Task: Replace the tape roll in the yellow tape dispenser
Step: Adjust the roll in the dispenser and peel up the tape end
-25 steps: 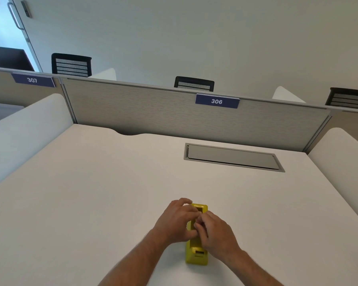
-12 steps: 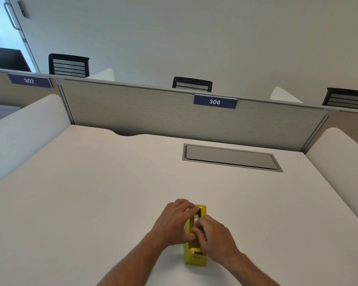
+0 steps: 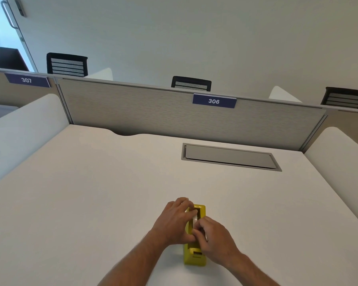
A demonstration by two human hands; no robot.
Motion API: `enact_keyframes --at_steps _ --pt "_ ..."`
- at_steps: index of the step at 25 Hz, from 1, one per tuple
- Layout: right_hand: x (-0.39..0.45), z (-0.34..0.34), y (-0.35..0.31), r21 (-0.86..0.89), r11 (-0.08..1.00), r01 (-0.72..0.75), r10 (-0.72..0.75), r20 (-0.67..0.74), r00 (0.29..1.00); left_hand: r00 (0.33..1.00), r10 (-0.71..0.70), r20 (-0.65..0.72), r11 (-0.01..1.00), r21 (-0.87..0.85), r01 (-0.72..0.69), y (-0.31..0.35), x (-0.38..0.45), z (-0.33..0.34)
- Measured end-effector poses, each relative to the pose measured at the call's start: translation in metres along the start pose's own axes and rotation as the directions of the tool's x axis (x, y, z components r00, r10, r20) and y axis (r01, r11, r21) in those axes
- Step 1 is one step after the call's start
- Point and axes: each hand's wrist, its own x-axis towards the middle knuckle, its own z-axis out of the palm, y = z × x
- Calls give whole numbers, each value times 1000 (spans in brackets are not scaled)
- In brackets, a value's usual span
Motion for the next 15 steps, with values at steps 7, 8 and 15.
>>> enact_keyframes --at_steps 7,8,15 --pt "-5 -3 -8 312 928 -206 222 -14 975 1000 -6 15 1000 -17 6 1 0 0" --pt "-5 -2 -10 360 902 -240 264 -19 964 1000 -8 11 1000 -28 8 1 0 0" --pt "-3 3 -15 485 757 -437 513 -28 858 1000 -13 20 999 -35 14 2 1 -1"
